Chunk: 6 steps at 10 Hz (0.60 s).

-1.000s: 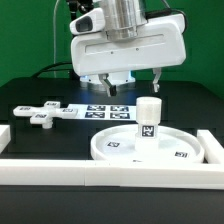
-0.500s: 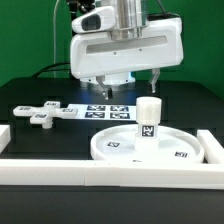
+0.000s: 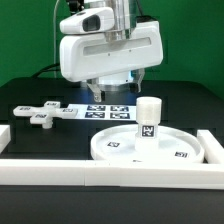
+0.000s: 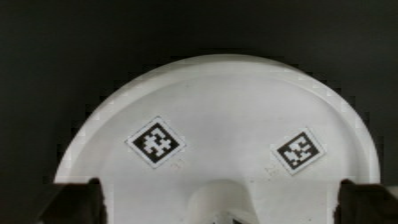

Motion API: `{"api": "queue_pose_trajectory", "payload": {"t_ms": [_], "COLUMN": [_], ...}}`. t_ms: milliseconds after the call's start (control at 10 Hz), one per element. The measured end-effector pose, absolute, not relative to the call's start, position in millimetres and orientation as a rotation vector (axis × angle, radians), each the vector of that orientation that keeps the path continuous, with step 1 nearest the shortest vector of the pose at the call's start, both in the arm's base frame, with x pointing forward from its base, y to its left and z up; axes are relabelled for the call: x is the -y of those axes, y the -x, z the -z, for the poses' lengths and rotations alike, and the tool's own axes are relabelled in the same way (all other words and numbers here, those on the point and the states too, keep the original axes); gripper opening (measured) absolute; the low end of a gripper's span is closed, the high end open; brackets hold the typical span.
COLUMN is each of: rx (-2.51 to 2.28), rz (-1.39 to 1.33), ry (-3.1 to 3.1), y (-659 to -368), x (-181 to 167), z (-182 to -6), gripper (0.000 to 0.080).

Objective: Assemble round table

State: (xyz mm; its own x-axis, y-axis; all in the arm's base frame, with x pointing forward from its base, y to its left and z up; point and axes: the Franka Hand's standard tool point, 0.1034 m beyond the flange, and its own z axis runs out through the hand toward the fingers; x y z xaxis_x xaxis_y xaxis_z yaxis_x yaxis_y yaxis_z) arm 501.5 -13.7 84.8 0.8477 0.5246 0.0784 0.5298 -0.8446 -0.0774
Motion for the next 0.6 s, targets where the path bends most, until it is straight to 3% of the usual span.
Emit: {"api": "queue_pose_trajectory", "payload": {"t_ms": [100,400,600], "rx": [0.901,0.929,0.878], "rz": [0.101,0.052,0.047], "ry": [2.922,2.910,2.923], "y": [-502.0,-477.9,-472.2], "x": [20.6,88.9,110.3], "z": [-85.7,-78.1,-77.4], "gripper": [0.0649,0.0649,0.0649]}}
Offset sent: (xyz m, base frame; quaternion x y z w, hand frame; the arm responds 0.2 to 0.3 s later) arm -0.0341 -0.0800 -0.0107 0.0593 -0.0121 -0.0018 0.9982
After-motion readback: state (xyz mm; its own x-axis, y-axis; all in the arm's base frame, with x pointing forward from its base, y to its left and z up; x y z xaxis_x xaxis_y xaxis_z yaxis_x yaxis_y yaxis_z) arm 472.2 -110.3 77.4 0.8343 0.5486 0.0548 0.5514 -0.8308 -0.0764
